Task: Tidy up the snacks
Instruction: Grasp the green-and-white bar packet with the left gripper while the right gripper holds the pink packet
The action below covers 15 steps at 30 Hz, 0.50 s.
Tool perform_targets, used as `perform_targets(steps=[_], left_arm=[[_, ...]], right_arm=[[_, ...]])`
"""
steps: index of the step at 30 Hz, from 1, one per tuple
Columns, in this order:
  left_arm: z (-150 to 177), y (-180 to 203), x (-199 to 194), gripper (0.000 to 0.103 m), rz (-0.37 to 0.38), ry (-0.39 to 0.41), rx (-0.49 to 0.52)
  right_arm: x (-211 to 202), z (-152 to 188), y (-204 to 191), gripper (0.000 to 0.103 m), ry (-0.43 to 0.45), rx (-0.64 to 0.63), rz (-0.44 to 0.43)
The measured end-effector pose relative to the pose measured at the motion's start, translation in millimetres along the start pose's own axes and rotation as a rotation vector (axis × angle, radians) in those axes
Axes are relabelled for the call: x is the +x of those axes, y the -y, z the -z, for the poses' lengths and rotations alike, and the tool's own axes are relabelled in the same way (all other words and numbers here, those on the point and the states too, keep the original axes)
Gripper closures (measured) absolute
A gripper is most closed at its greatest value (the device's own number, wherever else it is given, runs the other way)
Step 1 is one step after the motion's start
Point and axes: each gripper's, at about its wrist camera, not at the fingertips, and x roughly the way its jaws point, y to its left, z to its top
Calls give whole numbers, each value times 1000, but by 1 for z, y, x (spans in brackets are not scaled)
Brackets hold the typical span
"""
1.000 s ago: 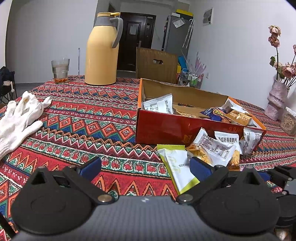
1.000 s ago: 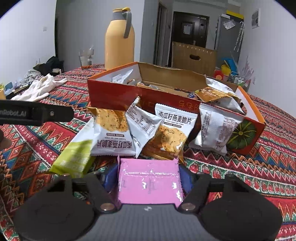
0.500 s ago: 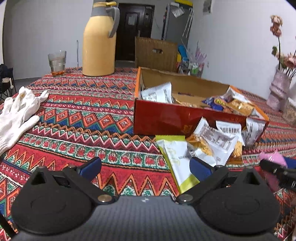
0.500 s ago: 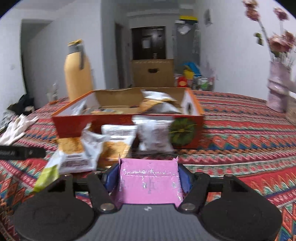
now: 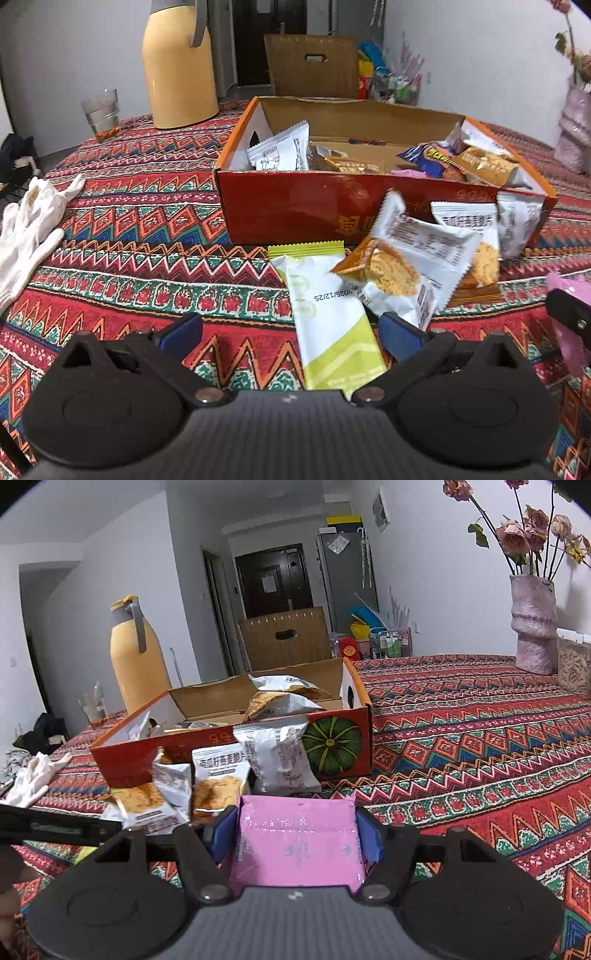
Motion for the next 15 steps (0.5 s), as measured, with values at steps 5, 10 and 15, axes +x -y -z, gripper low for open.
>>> perform_targets(steps=[5, 10, 15], left_arm=[[0, 7, 9, 0, -38, -30, -12], [4, 9, 14, 0, -48, -48, -23], [6, 10, 13, 3, -36, -42, -37]], right_arm=[[-4, 2, -2, 37, 17, -7, -24], [-9, 3, -3, 36, 33, -10, -43], [-10, 3, -4, 36, 34, -12, -51]])
